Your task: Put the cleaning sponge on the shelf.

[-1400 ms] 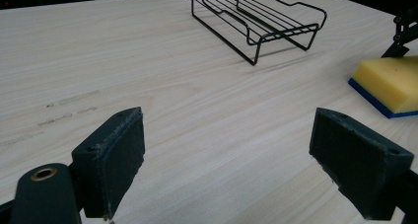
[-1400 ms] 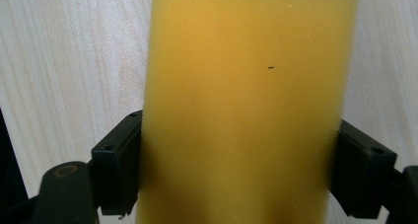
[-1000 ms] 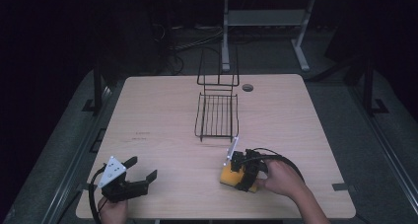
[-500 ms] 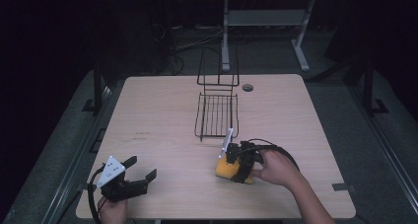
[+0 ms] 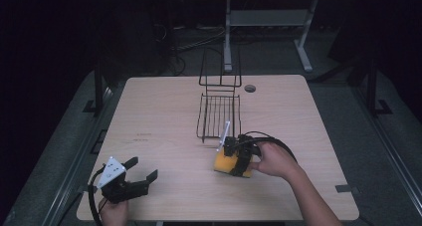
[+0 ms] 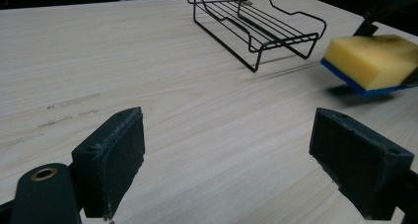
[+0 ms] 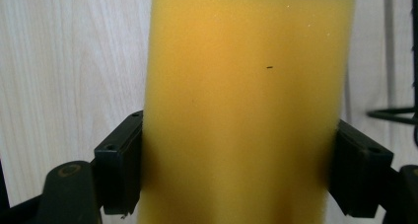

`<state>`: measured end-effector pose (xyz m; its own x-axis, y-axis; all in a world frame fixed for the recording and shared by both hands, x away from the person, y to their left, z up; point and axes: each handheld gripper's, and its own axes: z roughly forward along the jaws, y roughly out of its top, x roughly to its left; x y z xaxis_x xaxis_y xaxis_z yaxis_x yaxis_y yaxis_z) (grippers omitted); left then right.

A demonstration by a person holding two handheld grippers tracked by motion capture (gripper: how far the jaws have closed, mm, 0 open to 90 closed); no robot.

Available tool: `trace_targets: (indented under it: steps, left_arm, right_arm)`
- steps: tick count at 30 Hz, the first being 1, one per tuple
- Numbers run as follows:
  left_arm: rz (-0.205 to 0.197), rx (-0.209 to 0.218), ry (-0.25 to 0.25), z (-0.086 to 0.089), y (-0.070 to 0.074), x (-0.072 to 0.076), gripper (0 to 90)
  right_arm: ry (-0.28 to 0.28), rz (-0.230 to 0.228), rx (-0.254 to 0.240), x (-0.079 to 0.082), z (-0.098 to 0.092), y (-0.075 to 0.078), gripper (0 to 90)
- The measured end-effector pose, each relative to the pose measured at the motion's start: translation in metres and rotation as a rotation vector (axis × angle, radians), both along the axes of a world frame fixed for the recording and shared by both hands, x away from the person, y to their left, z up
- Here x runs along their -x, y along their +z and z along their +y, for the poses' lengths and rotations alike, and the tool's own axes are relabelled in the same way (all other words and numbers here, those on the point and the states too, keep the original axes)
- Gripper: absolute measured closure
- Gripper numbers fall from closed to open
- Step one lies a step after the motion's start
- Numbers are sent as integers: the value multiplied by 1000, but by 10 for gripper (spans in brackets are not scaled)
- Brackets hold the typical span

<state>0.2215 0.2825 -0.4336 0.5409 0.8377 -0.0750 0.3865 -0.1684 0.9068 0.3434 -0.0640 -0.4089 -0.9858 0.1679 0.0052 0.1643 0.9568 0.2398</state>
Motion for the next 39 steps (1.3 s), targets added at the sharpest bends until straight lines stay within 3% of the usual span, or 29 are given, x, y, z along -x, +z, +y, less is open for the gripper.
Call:
trace_targets:
  steps: [2,10,17,22,37,39]
  left_arm:
    - [2,-1,-2,0,0,0,130]
    - [1,4,-1,0,0,0,129]
    - [2,-3,-3,-1,0,1,129]
    - [4,-4,-7,-1,0,1,130]
    - [2,9,0,0,-1,0,130]
    - [3,9,0,0,-1,0,130]
  right_arm:
    - [16,7,-16,-3,3,1,213]
    - [33,5,10,-15,19,7,213]
    - [34,0,16,-23,20,10,213]
    - [29,9,-14,-28,21,13,213]
    - [39,-12,21,-45,30,21,213]
    - [38,-3,8,-47,29,21,213]
